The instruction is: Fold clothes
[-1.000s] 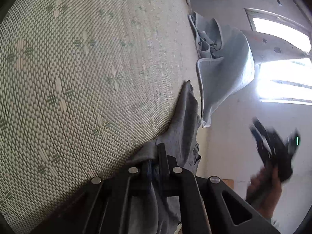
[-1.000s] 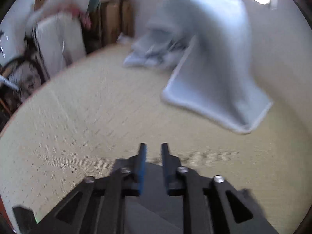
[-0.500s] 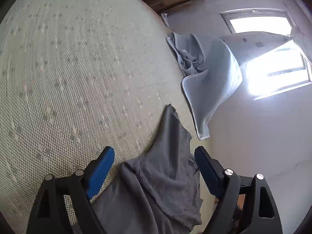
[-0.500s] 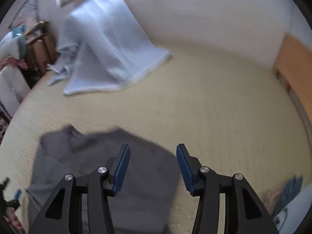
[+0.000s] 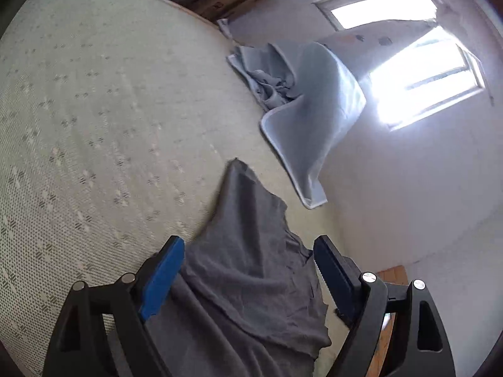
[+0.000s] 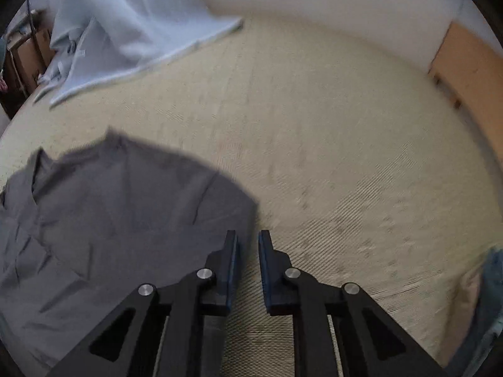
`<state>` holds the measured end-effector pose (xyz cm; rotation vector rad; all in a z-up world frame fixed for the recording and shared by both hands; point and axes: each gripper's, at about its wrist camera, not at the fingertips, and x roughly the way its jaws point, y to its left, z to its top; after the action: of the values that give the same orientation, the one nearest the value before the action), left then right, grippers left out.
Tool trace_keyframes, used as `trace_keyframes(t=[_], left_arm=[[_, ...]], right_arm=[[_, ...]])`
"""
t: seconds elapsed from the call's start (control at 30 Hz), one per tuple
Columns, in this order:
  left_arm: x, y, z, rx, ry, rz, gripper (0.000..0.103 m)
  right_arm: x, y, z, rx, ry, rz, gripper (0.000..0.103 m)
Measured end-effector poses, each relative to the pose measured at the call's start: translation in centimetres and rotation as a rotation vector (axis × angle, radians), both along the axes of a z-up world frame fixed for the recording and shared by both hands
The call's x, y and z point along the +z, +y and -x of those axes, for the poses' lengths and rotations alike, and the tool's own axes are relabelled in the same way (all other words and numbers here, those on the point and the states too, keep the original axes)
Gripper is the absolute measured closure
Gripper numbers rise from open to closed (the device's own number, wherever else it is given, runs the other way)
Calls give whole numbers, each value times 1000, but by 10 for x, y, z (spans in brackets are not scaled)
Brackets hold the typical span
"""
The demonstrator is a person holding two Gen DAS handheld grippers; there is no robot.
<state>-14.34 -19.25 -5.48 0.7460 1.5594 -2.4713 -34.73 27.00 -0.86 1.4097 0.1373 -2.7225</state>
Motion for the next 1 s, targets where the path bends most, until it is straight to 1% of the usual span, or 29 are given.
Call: trace_keyframes(t=[0.03, 0.1, 0.2, 0.27, 0.3, 0.37, 0.4, 0.5, 0.57, 0.63, 0.7, 0.73, 0.77, 0.83, 0.87, 0.9, 0.93, 0.97, 1.0], left_arm=[[4, 2, 1, -9, 6, 9, 16], [11, 8, 3, -39, 14, 24, 16], [23, 18, -2, -87, 27, 35, 16], [31, 26, -9, -120, 39, 47, 16], [36, 31, -14, -142, 47, 56, 16], [48, 45, -28, -193, 63, 98, 16], [53, 52, -34, -221, 69, 122, 16], [65, 77, -64, -309, 79, 212, 16], [65, 91, -91, -359, 60, 257, 15], [56, 98, -118, -380, 24, 268, 15], [39, 99, -144, -388, -45, 242, 15], [31, 97, -156, -385, -82, 217, 15], [21, 93, -170, -370, -107, 169, 15], [3, 85, -194, -332, -148, 89, 15], [-5, 81, -206, -313, -168, 52, 15], [-8, 77, -214, -298, -181, 57, 15], [-11, 74, -223, -284, -194, 64, 15], [-12, 70, -231, -267, -216, 94, 15], [-13, 66, -235, -259, -227, 104, 15]], right_arm=[[13, 6, -11, -8, 41, 36, 90], [35, 21, -38, -12, 74, 90, 90], [58, 39, -94, 7, 81, 103, 83], [67, 44, -139, 25, 82, 104, 68], [71, 47, -161, 34, 82, 105, 66], [79, 51, -209, 50, 92, 111, 59], [80, 53, -237, 52, 96, 116, 58], [76, 50, -299, 56, 123, 153, 54], [77, 46, -339, 53, 160, 184, 50], [75, 39, -374, 59, 193, 215, 49], [66, 30, -408, 75, 224, 240, 48], [60, 25, -424, 76, 238, 248, 45], [55, 21, -437, 71, 243, 254, 42], [47, 1, -444, 112, 218, 254, 40], [48, -9, -446, 146, 218, 240, 40], [49, -20, -448, 182, 219, 224, 40], [53, -29, -454, 208, 243, 222, 37], [55, -35, -459, 220, 263, 224, 27], [56, -42, -463, 232, 282, 227, 20]])
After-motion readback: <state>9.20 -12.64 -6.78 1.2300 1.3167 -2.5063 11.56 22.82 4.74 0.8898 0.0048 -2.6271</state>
